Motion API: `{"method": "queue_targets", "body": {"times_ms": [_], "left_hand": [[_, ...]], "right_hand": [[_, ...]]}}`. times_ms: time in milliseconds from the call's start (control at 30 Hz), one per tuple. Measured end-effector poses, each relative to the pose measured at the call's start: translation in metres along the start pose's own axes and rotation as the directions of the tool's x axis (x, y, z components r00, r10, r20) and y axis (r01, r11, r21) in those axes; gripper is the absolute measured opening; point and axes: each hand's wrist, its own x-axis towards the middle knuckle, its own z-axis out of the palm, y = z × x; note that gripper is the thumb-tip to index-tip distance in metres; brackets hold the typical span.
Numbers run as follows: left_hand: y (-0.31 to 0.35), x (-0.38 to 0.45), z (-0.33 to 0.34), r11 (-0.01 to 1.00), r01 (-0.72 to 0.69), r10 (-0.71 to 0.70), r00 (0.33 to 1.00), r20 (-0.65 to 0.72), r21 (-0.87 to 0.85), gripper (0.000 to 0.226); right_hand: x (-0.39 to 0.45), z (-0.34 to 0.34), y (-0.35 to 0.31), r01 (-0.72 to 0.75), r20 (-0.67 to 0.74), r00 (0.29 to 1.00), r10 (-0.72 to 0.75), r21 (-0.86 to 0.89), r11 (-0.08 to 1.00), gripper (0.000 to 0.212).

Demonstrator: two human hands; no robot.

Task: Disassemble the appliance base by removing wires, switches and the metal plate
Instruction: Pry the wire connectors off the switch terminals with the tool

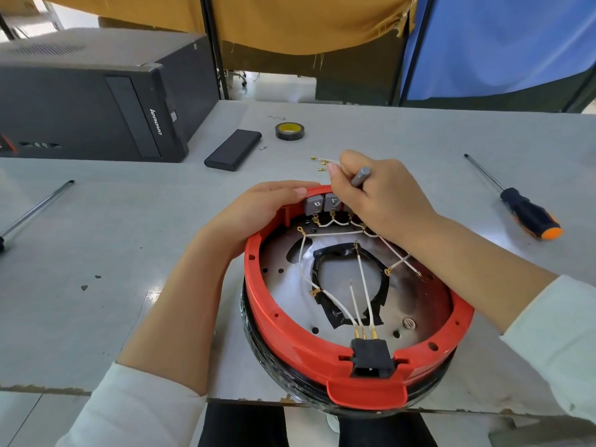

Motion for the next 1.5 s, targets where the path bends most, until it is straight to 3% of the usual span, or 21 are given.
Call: {"method": "queue_targets", "body": {"times_ms": [267,433,700,933,1167,1233,1333,1500], "left_hand": [[0.001,-0.002,0.001,0.998,-0.017,0.019,1.0,0.024,-0.063,0.029],[0.001,-0.001,0.001,1.0,-0.011,0.011,1.0,0.005,-0.014,0.031],[0.002,-0.003,0.003,1.0,-0.009,0.009,1.0,-0.001,-0.019,0.032],[0.003,-0.005,0.006,0.997,-0.048,0.048,0.999,-0.002,-0.058,0.028],[0.002,-0.005,0.004,0.998,-0.048,0.049,0.999,0.011,-0.043,0.028],[0.003,-0.006,0.004,0.998,-0.051,0.052,0.999,0.009,-0.041,0.028],[0.004,-0.007,0.005,0.997,-0.052,0.053,0.999,0.012,-0.061,0.029],[0.005,-0.008,0.007,0.996,-0.06,0.061,0.998,0.006,-0.062,0.029]], "right_hand": [[0.001,0.005,0.0,-0.026,0.062,0.998,0.027,-0.019,0.999,0.044],[0.006,0.006,0.003,-0.204,0.069,0.979,0.194,0.18,0.962,0.042],[0.012,0.01,0.004,-0.256,0.067,0.966,0.249,0.146,0.955,0.041],[0.002,0.005,-0.002,-0.007,0.022,1.0,0.009,-0.071,0.997,0.038],[-0.001,0.004,-0.013,0.187,0.153,0.977,-0.146,-0.308,0.933,0.024],[0.001,0.006,-0.014,0.127,0.151,0.985,-0.083,-0.309,0.943,0.026],[0.006,0.009,-0.009,-0.068,0.133,0.987,0.089,-0.155,0.986,0.037],[0.007,0.012,-0.007,-0.121,0.121,0.983,0.135,-0.114,0.986,0.041]]}}
